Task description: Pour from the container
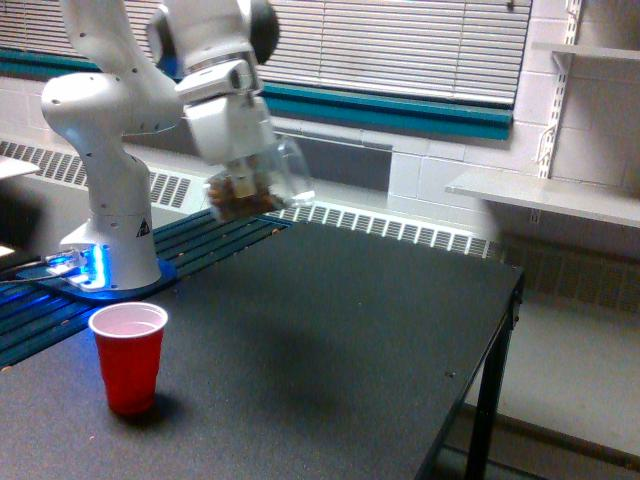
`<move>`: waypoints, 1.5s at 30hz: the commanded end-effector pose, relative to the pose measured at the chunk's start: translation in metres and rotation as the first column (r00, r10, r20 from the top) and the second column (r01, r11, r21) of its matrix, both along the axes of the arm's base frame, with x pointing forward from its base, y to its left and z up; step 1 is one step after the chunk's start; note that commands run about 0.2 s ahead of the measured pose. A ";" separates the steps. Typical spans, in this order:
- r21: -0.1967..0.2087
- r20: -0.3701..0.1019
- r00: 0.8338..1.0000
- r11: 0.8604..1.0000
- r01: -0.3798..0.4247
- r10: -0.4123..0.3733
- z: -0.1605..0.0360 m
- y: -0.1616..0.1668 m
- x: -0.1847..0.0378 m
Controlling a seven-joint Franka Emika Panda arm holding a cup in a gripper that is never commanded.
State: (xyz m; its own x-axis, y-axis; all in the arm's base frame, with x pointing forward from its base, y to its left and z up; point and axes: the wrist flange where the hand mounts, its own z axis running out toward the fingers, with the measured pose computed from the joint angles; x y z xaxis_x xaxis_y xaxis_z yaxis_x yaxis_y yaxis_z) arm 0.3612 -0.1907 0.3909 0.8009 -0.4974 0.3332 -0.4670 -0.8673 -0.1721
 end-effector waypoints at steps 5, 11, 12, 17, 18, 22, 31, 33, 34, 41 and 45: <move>-0.042 -0.009 0.999 0.998 0.036 -0.036 -0.005 -0.037 -0.048; -0.046 -0.033 0.996 0.996 0.077 -0.078 -0.013 -0.052 -0.070; -0.053 -0.034 0.996 0.995 0.083 -0.085 -0.013 -0.055 -0.074; -0.058 -0.052 0.992 0.992 0.109 -0.112 -0.019 -0.064 -0.088; -0.057 -0.053 0.991 0.991 0.117 -0.120 -0.020 -0.065 -0.091; -0.062 -0.063 0.988 0.988 0.139 -0.143 -0.024 -0.071 -0.100; -0.088 -0.087 0.976 0.977 0.192 -0.200 -0.031 -0.091 -0.121; -0.093 -0.093 0.973 0.975 0.201 -0.210 -0.033 -0.095 -0.126; -0.097 -0.095 0.972 0.974 0.206 -0.216 -0.034 -0.097 -0.128; -0.113 -0.108 0.963 0.965 0.235 -0.247 -0.039 -0.109 -0.142; -0.122 -0.126 0.957 0.961 0.247 -0.262 -0.044 -0.114 -0.150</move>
State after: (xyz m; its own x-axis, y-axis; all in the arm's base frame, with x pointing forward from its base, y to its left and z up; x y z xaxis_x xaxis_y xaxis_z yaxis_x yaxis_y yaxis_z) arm 0.2215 -0.2970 0.3508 0.7221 -0.6288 0.2883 -0.6538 -0.7565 -0.0124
